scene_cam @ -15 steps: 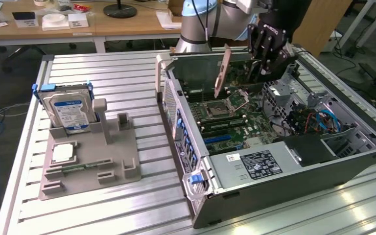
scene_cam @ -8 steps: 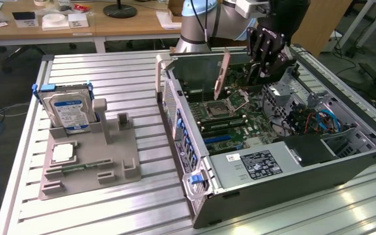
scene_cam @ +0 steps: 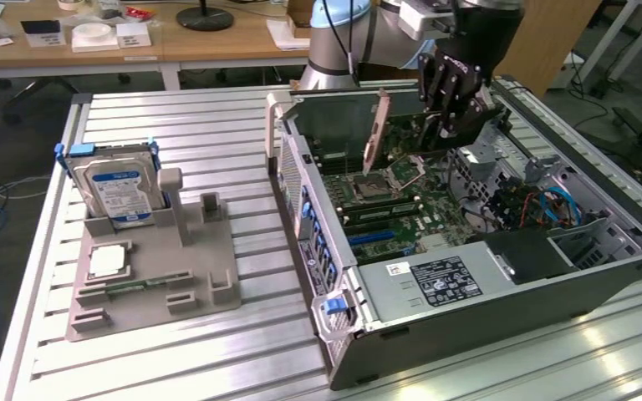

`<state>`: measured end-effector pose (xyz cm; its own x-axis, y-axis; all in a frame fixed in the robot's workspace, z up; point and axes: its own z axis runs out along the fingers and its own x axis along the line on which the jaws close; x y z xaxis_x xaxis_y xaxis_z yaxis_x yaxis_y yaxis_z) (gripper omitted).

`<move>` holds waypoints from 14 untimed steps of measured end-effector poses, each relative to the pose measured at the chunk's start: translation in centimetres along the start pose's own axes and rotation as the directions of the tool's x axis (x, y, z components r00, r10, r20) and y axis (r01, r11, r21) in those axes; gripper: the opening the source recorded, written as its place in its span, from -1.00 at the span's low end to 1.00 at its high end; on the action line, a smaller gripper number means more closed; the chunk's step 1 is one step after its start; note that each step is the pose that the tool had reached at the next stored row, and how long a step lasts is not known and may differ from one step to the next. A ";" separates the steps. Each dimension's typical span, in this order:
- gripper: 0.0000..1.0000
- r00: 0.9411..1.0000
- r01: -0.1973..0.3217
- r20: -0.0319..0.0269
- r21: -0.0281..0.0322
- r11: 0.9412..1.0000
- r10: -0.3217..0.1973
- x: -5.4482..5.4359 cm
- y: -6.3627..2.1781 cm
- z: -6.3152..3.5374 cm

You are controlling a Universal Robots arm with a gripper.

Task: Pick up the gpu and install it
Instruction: 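Insert the gpu into the slot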

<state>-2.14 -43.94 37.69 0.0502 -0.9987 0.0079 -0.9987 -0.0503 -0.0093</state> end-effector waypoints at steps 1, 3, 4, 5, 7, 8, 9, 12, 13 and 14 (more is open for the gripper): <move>-0.44 1.000 0.000 0.000 0.000 1.000 0.000 0.0 0.01 0.18; -0.44 1.000 0.000 0.000 0.000 1.000 0.000 -0.1 0.04 0.55; -0.44 1.000 0.000 0.000 0.000 1.000 0.000 -0.1 0.03 0.73; -0.44 1.000 0.000 0.000 0.000 1.000 0.000 -0.2 0.03 0.91; -0.44 1.000 -0.001 0.000 0.000 1.000 0.001 -0.2 0.10 1.27; -0.44 1.000 -0.001 0.000 0.000 1.000 0.001 -0.2 0.18 1.45; -0.44 1.000 0.000 0.000 0.000 1.000 0.000 -0.2 0.22 1.63; -0.44 1.000 -0.008 0.000 0.000 1.000 0.008 -0.2 0.43 2.17; -0.44 1.000 -0.014 -0.001 0.000 1.000 0.014 -0.3 0.47 2.36; -0.44 1.000 -0.018 -0.001 0.000 1.000 0.018 -0.3 0.52 2.54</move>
<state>-2.65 -43.73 35.15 0.0324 -0.9994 0.0090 -0.9994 -0.0324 -0.0092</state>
